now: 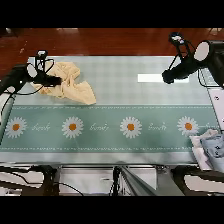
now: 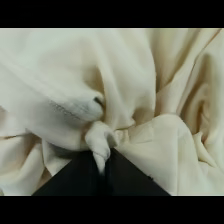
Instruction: Fold the shirts.
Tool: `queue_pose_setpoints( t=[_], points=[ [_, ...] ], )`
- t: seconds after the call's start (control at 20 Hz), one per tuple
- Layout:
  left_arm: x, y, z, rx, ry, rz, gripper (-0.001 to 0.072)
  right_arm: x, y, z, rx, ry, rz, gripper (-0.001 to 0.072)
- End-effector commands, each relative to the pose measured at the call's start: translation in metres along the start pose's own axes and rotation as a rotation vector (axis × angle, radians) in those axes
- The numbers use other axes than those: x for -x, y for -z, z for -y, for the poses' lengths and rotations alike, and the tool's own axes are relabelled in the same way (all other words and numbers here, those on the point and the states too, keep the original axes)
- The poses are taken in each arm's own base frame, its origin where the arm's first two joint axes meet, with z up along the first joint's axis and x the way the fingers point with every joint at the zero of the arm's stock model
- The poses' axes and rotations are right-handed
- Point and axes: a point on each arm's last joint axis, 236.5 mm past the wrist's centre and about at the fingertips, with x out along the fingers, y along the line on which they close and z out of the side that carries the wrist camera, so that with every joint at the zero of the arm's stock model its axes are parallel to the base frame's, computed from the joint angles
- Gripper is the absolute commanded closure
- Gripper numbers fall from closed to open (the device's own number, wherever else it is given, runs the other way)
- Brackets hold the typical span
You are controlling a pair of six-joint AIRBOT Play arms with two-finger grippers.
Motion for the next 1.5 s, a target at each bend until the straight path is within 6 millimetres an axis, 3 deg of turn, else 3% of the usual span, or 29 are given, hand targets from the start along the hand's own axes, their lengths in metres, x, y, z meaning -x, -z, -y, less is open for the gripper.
queue_pose_setpoints(
  t=[0.0, 0.15, 0.25, 0.35, 0.4, 0.5, 0.55, 0.65, 0.8, 1.0, 1.15, 1.2, 1.25, 1.3, 1.35, 1.45],
  points=[
    [0.043, -0.035, -0.002, -0.002, 0.0, 0.016, 0.0682, 0.001, 0.008, 0.006, 0.011, 0.025, -0.034, 0.0278],
    [0.164, -0.111, 0.017, -0.026, 0.023, 0.238, 0.0682, 0.002, 0.02, 0.017, 0.03, 0.072, -0.085, 0.0278],
    [0.273, -0.145, 0.055, -0.063, 0.098, 0.452, 0.0682, 0.007, 0.035, 0.022, 0.036, 0.094, -0.149, 0.0279],
    [0.369, -0.149, 0.092, -0.123, 0.159, 0.635, 0.0683, 0.017, 0.049, 0.024, 0.035, 0.103, -0.201, 0.0279],
    [0.403, -0.142, 0.11, -0.155, 0.191, 0.695, 0.0682, 0.023, 0.053, 0.025, 0.034, 0.106, -0.211, 0.0279],
    [0.447, -0.118, 0.149, -0.229, 0.273, 0.741, 0.0682, 0.038, 0.055, 0.025, 0.031, 0.113, -0.198, 0.0279],
    [0.456, -0.103, 0.171, -0.273, 0.328, 0.727, 0.0683, 0.047, 0.055, 0.025, 0.029, 0.117, -0.182, 0.0279],
    [0.454, -0.074, 0.218, -0.326, 0.444, 0.643, 0.0682, 0.065, 0.053, 0.028, 0.028, 0.139, -0.14, 0.0279],
    [0.423, -0.033, 0.296, -0.454, 0.569, 0.502, 0.0682, 0.095, 0.051, 0.039, 0.028, 0.196, -0.077, 0.0279],
    [0.355, 0.038, 0.425, -0.603, 0.737, 0.308, 0.0681, 0.129, 0.051, 0.045, 0.023, 0.241, -0.002, 0.0279],
    [0.284, 0.1, 0.501, -0.83, 0.748, 0.218, 0.068, 0.144, 0.052, 0.045, 0.019, 0.25, 0.034, 0.0279],
    [0.266, 0.115, 0.509, -0.907, 0.738, 0.192, 0.0613, 0.147, 0.052, 0.045, 0.018, 0.254, 0.041, 0.0279],
    [0.255, 0.122, 0.506, -0.95, 0.716, 0.158, 0.0343, 0.149, 0.053, 0.047, 0.018, 0.262, 0.045, 0.0279],
    [0.249, 0.115, 0.49, -0.965, 0.664, 0.135, 0.0162, 0.15, 0.054, 0.048, 0.018, 0.267, 0.042, 0.0279],
    [0.243, 0.096, 0.456, -0.981, 0.56, 0.119, 0.0154, 0.15, 0.055, 0.049, 0.017, 0.27, 0.037, 0.0279],
    [0.238, 0.038, 0.366, -0.898, 0.352, 0.12, 0.0168, 0.15, 0.054, 0.048, 0.017, 0.268, 0.039, 0.0279]
  ],
)
